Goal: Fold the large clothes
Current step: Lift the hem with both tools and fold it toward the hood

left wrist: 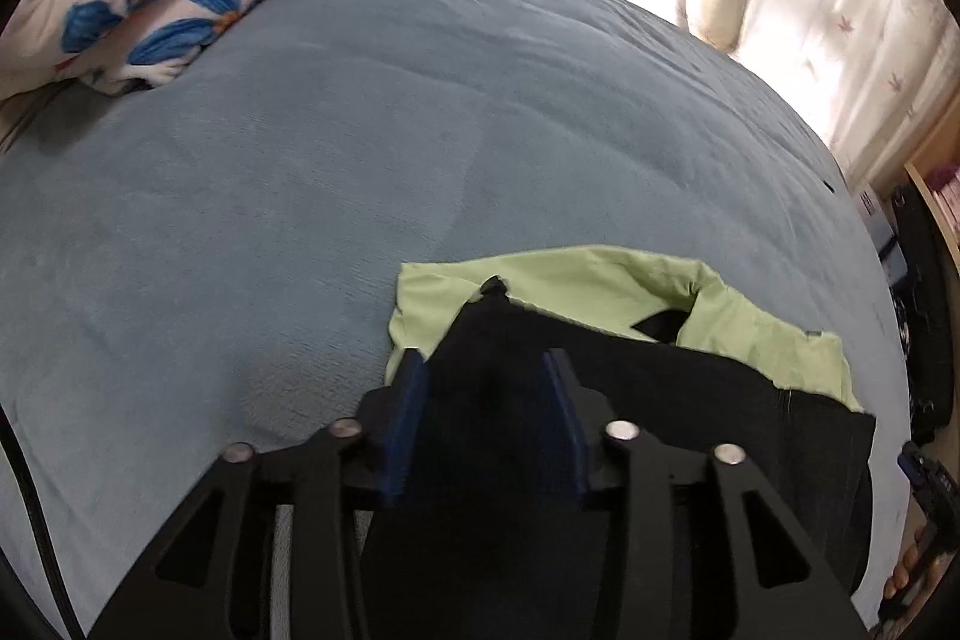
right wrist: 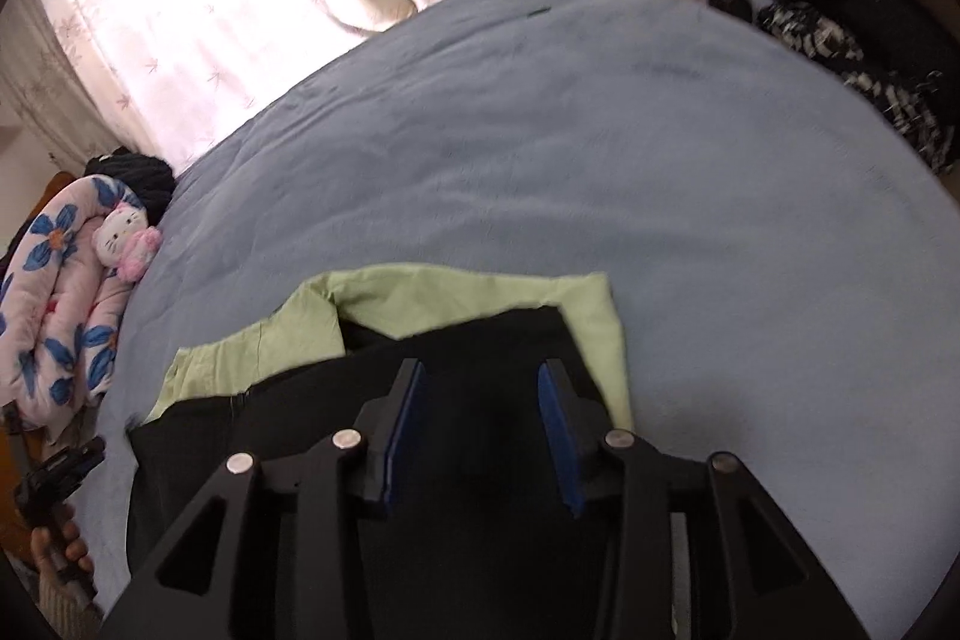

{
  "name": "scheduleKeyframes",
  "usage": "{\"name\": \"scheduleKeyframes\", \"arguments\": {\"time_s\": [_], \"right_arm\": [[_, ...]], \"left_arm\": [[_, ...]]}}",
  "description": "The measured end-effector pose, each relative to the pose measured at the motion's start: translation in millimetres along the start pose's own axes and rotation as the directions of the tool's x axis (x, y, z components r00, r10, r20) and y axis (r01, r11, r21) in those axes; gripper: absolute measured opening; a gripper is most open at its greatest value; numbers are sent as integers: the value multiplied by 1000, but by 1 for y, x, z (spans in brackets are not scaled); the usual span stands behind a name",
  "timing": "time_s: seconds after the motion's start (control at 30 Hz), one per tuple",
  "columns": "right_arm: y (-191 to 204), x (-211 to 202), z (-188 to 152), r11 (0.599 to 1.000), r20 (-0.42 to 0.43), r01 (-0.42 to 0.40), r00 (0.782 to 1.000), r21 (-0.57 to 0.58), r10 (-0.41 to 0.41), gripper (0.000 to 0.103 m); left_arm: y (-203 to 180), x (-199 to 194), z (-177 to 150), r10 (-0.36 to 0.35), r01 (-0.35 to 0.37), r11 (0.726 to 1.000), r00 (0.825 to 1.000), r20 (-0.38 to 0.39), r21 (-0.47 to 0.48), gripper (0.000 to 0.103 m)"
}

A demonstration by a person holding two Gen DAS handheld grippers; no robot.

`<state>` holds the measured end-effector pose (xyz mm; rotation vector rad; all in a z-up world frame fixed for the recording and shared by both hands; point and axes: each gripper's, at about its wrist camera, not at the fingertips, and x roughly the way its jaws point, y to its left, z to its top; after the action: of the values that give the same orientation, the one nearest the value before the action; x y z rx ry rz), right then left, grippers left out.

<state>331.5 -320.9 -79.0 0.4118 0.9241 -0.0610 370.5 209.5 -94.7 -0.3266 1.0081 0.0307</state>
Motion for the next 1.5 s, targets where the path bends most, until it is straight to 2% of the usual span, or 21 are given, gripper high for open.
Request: {"name": "scheduleKeyframes", "arguments": {"time_s": [0.17, 0.3, 0.47, 0.63, 0.77, 0.93, 1.07, 1.1, 1.17, 1.2, 1.23, 1.3, 1.4, 1.5], "right_arm": [[-15, 15, -3, 1000, -37, -10, 999, -6, 9, 47], [-19, 30, -2, 999, -63, 11, 998, -52, -15, 53], [-18, 48, 3, 991, -91, 32, 995, -131, -44, 54], [-15, 70, 6, 980, -129, 29, 990, -196, -55, 57], [-16, 73, 8, 976, -117, 20, 992, -217, -46, 58], [-18, 78, 14, 973, -125, -2, 992, -230, -28, 61], [-13, 85, 17, 970, -130, -27, 992, -243, -5, 61], [-12, 86, 16, 968, -129, -33, 992, -248, 1, 61], [-6, 90, 14, 962, -130, -24, 991, -273, -12, 61], [-2, 92, 11, 954, -117, 6, 992, -299, -43, 55], [2, 93, 8, 944, -102, 39, 992, -327, -76, 38], [6, 89, 4, 937, -76, 65, 992, -343, -97, 21], [7, 70, -3, 939, -11, 83, 996, -334, -92, 12], [13, 47, -13, 924, 60, 124, 992, -361, -110, 8]], "left_arm": [[3, 11, -11, -76, 77, 995, 997, -19, 64, 46], [4, 17, -17, -125, 131, 981, 991, -50, 142, 47], [2, 28, -17, -68, 81, 965, 996, -60, 248, 47], [2, 48, -9, -12, 35, 958, 997, -80, 286, 47], [2, 61, -3, -30, 57, 955, 995, -98, 290, 48], [-2, 75, 3, -49, 82, 953, 992, -117, 293, 54], [-8, 81, 2, -43, 77, 944, 993, -113, 320, 55], [-9, 80, 1, -39, 70, 944, 994, -103, 324, 55], [-12, 78, -3, -13, 38, 940, 997, -75, 339, 40], [-16, 77, -5, 12, 10, 936, 998, -58, 353, 27], [-18, 76, -8, 27, -10, 931, 999, -43, 365, 22], [-25, 68, -16, 62, -60, 920, 998, 8, 387, 13], [-34, 54, -27, 124, -145, 909, 989, 78, 391, 10], [-37, 28, -32, 139, -188, 911, 978, 156, 366, 10]]}}
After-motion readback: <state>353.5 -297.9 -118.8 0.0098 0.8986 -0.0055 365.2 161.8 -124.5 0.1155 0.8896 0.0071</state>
